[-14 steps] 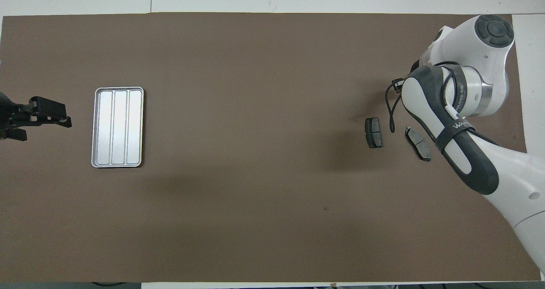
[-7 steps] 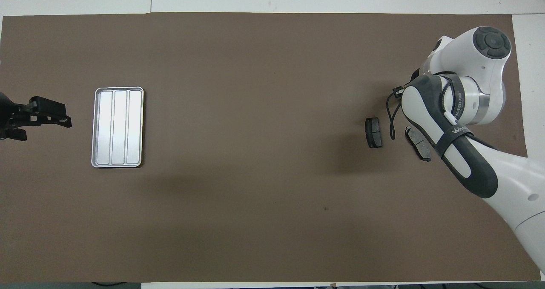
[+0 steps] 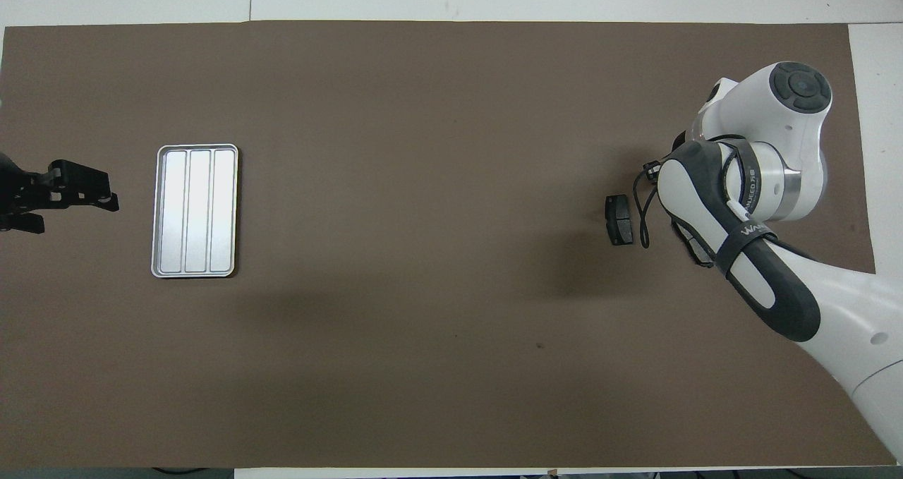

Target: Place bearing gear from tray to pile

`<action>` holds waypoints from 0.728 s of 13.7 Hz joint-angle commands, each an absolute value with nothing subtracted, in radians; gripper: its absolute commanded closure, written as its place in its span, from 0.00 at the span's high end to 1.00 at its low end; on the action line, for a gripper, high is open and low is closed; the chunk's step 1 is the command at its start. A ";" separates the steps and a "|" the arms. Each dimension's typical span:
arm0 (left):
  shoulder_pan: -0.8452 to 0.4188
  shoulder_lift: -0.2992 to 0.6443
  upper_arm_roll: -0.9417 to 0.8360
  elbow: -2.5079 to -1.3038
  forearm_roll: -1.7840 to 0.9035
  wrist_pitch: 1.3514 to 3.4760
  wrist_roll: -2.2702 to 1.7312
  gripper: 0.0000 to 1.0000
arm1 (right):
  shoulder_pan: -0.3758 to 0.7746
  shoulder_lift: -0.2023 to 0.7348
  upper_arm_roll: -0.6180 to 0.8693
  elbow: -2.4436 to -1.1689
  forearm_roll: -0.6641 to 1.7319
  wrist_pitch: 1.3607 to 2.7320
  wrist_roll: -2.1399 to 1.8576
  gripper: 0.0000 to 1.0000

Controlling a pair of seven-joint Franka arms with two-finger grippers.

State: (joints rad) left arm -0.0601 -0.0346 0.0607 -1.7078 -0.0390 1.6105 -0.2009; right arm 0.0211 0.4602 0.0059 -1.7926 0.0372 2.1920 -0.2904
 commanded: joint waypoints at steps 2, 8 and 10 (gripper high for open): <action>-0.061 -0.058 0.058 -1.729 -0.028 1.605 -0.196 1.00 | 0.015 0.417 0.012 -1.859 0.040 2.212 -0.304 0.21; -0.061 -0.058 0.060 -1.729 -0.028 1.605 -0.196 1.00 | 0.017 0.407 0.012 -1.821 0.037 2.207 -0.270 0.97; -0.061 -0.058 0.058 -1.729 -0.028 1.605 -0.196 1.00 | 0.017 0.391 0.008 -1.749 0.025 2.153 -0.268 1.00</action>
